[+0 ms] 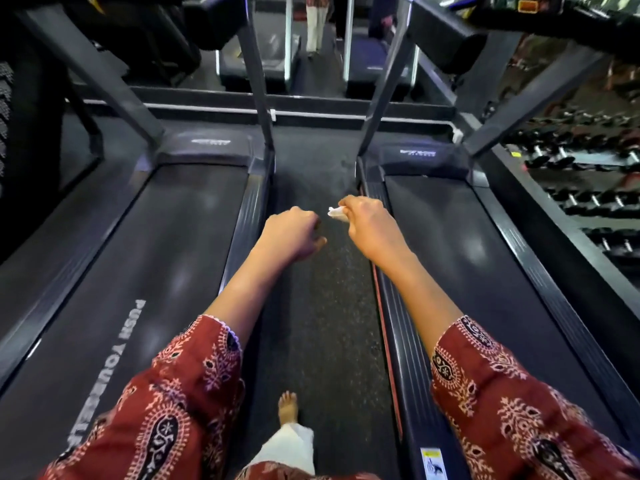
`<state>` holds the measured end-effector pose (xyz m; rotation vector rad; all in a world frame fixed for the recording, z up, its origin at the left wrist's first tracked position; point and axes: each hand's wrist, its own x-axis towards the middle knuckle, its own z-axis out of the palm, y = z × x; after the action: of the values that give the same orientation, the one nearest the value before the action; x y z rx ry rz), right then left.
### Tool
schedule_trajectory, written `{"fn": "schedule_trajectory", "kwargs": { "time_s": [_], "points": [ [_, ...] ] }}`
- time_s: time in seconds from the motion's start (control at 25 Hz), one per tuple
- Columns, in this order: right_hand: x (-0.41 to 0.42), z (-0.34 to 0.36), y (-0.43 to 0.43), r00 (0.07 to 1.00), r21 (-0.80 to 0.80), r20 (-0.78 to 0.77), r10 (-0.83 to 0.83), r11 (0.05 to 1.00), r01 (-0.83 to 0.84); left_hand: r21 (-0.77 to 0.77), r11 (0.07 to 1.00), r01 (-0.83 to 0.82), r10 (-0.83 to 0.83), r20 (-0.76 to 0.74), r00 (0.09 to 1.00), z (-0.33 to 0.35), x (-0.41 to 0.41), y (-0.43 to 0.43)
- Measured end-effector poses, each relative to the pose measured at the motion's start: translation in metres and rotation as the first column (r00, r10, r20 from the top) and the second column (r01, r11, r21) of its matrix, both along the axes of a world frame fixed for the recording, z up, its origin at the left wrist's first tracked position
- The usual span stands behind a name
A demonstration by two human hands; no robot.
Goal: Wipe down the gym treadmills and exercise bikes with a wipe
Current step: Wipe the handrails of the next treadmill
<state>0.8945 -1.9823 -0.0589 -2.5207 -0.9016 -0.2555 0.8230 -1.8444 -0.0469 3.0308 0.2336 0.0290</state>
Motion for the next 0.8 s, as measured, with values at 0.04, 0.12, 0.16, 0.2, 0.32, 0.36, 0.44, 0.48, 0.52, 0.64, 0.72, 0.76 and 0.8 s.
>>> {"fn": "schedule_trajectory", "kwargs": {
  "time_s": [0.04, 0.12, 0.16, 0.2, 0.32, 0.36, 0.44, 0.48, 0.52, 0.64, 0.72, 0.76, 0.8],
  "points": [
    [0.027, 0.001, 0.015, 1.000, 0.006, 0.014, -0.006, 1.000, 0.006, 0.003, 1.000, 0.007, -0.008, 0.019, 1.000, 0.002, 0.029, 0.014],
    [0.078, 0.006, 0.044, 1.000, 0.004, 0.017, -0.019, 1.000, 0.019, 0.005, 1.000, 0.021, -0.022, 0.023, 1.000, 0.009, 0.085, 0.045],
    [0.104, 0.010, 0.058, 1.000, -0.006, 0.011, -0.023, 1.000, 0.023, 0.009, 1.000, 0.027, -0.027, 0.013, 1.000, 0.012, 0.112, 0.059],
    [0.130, 0.014, 0.071, 0.999, -0.007, 0.010, -0.033, 0.999, 0.033, 0.016, 0.999, 0.036, -0.036, 0.008, 0.999, 0.016, 0.138, 0.073],
    [0.198, 0.022, 0.106, 0.997, 0.047, 0.026, -0.068, 0.997, 0.067, 0.012, 0.999, 0.053, -0.054, 0.028, 0.998, 0.025, 0.204, 0.110],
    [0.220, 0.021, 0.118, 0.997, 0.051, 0.021, -0.071, 0.996, 0.070, 0.008, 0.998, 0.056, -0.056, 0.028, 0.998, 0.027, 0.226, 0.123],
    [0.266, 0.016, 0.140, 0.998, 0.030, 0.005, -0.066, 0.997, 0.066, 0.013, 0.998, 0.065, -0.065, 0.019, 0.998, 0.025, 0.271, 0.145],
    [0.292, 0.012, 0.150, 0.998, 0.027, 0.000, -0.070, 0.997, 0.070, 0.017, 0.998, 0.067, -0.067, 0.009, 0.998, 0.022, 0.295, 0.157],
    [0.320, 0.009, 0.162, 0.997, 0.030, 0.002, -0.076, 0.997, 0.075, 0.016, 0.998, 0.066, -0.066, 0.003, 0.998, 0.020, 0.321, 0.169],
    [0.403, 0.001, 0.196, 0.997, 0.023, 0.026, -0.070, 0.997, 0.069, 0.019, 0.998, 0.060, -0.060, 0.023, 0.998, 0.010, 0.402, 0.203],
    [0.458, 0.004, 0.218, 0.998, 0.011, 0.020, -0.060, 0.998, 0.059, 0.019, 0.998, 0.052, -0.052, 0.021, 0.998, 0.010, 0.456, 0.221],
    [0.489, 0.008, 0.229, 0.998, 0.009, 0.012, -0.057, 0.998, 0.056, 0.018, 0.999, 0.047, -0.047, 0.011, 0.999, 0.013, 0.487, 0.230],
    [0.520, 0.013, 0.240, 0.999, 0.000, 0.006, -0.051, 0.999, 0.051, 0.021, 0.999, 0.040, -0.040, 0.001, 0.999, 0.018, 0.518, 0.240]
  ]
}}
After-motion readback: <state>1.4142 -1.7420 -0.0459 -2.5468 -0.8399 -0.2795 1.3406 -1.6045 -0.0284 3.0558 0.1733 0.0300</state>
